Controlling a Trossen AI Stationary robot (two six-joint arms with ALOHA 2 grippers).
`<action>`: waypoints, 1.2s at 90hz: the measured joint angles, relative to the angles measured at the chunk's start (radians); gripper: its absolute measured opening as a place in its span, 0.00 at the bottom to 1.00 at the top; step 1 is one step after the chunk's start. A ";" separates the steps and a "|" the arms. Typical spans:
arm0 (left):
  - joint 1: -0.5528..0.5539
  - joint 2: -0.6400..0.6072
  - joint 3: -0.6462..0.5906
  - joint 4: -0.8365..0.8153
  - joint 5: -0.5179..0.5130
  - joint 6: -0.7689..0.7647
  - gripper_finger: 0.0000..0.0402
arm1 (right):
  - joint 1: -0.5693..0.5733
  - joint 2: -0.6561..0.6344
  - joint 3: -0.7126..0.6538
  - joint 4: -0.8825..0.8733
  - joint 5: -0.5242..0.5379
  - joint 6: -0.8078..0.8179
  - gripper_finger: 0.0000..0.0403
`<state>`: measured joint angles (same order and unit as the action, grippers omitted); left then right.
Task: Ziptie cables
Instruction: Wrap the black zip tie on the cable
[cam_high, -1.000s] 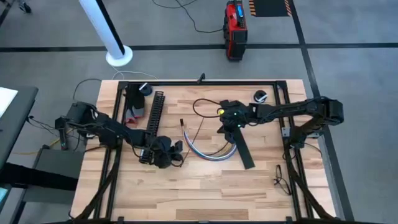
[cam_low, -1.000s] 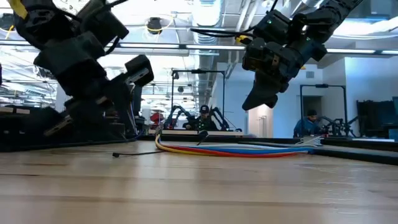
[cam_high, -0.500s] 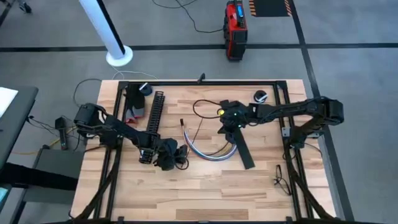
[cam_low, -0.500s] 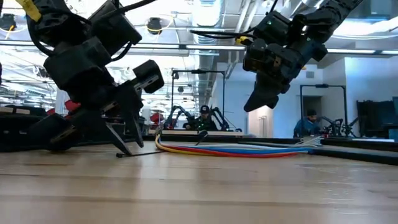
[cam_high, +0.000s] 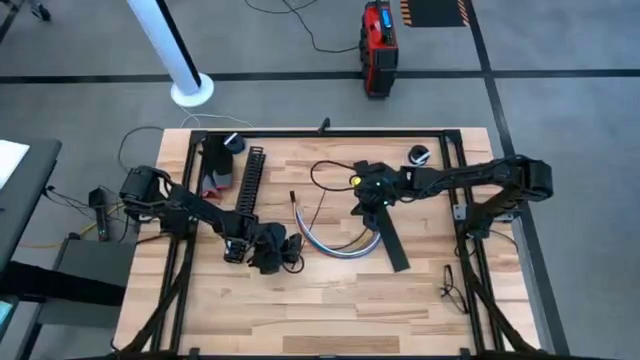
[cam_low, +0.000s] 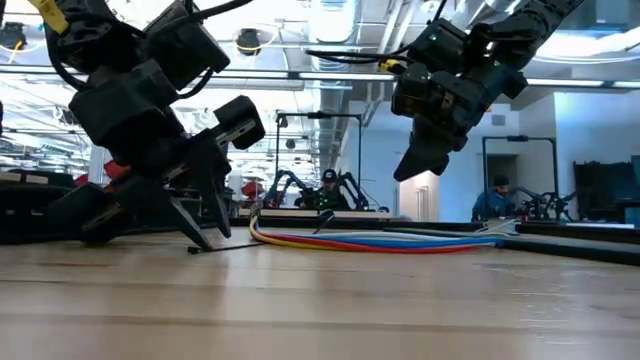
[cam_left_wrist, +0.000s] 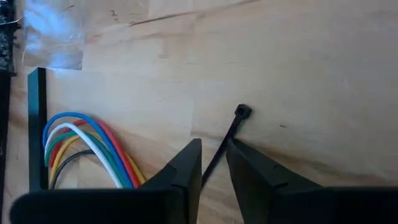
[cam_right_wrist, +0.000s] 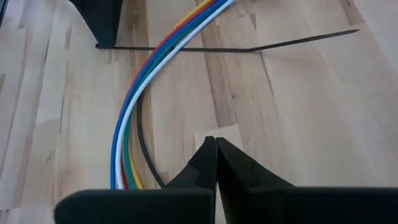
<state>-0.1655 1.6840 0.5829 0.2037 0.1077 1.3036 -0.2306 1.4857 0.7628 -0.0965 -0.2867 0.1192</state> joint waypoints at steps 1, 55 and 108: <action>0.000 0.000 0.000 -0.001 0.001 0.001 0.18 | 0.000 0.000 0.000 0.000 0.000 0.000 0.00; -0.005 0.003 -0.002 0.032 -0.024 -0.153 0.00 | 0.000 0.000 0.000 0.010 0.000 -0.024 0.00; -0.056 -0.012 0.045 -0.001 -0.131 -0.093 0.14 | 0.054 0.000 0.000 0.002 0.000 -0.022 0.00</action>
<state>-0.2216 1.6725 0.6277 0.2026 -0.0234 1.2103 -0.1764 1.4860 0.7628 -0.0944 -0.2870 0.0971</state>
